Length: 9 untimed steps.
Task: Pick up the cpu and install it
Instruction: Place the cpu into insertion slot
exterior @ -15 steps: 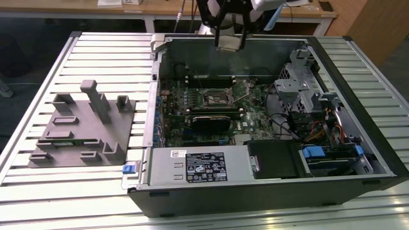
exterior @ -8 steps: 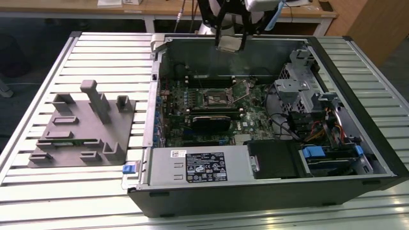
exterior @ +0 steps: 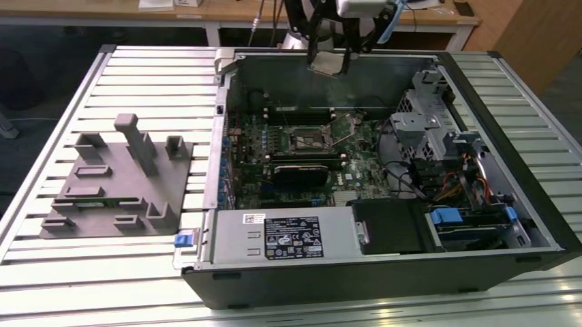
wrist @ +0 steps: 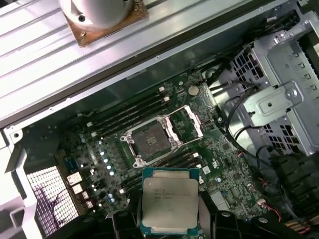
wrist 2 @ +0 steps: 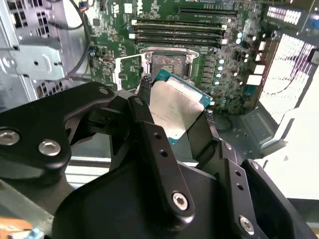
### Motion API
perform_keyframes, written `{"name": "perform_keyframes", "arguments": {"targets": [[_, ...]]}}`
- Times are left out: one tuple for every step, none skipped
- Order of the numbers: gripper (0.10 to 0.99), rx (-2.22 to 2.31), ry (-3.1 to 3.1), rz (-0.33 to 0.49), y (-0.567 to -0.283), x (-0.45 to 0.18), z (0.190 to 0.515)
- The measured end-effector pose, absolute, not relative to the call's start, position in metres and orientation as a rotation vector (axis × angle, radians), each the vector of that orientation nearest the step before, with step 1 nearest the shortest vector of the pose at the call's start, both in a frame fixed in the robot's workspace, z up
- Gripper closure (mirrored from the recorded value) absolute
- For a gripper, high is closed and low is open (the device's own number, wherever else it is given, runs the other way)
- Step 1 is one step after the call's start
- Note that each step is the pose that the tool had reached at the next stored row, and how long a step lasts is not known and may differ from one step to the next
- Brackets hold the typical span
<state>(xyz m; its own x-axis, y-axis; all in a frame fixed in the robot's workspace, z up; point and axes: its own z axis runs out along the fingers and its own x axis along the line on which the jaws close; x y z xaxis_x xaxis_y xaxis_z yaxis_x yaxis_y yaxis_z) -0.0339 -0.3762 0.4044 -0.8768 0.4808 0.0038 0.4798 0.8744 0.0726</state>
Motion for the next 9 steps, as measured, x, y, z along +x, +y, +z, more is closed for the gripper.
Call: {"name": "perform_keyframes", "arguments": {"targets": [[0.541, 0.801, 3.020, 0.111, -0.3762, -0.0339, 0.4043], [0.541, 0.825, 3.013, 0.111, -0.3762, -0.0339, 0.4042], [0.541, 0.849, 3.006, 0.111, -0.3761, -0.0339, 0.4041], [0.541, 0.872, 2.999, 0.111, -0.3761, -0.0339, 0.4040], [0.541, 0.896, 2.991, 0.110, -0.3761, -0.0339, 0.4039], [0.541, 0.920, 2.983, 0.110, -0.3761, -0.0339, 0.4037], [0.541, 0.944, 2.975, 0.110, -0.3761, -0.0339, 0.4036], [0.541, 0.969, 2.966, 0.110, -0.3760, -0.0339, 0.4035], [0.541, 0.992, 2.958, 0.110, -0.3760, -0.0339, 0.4034]]}}
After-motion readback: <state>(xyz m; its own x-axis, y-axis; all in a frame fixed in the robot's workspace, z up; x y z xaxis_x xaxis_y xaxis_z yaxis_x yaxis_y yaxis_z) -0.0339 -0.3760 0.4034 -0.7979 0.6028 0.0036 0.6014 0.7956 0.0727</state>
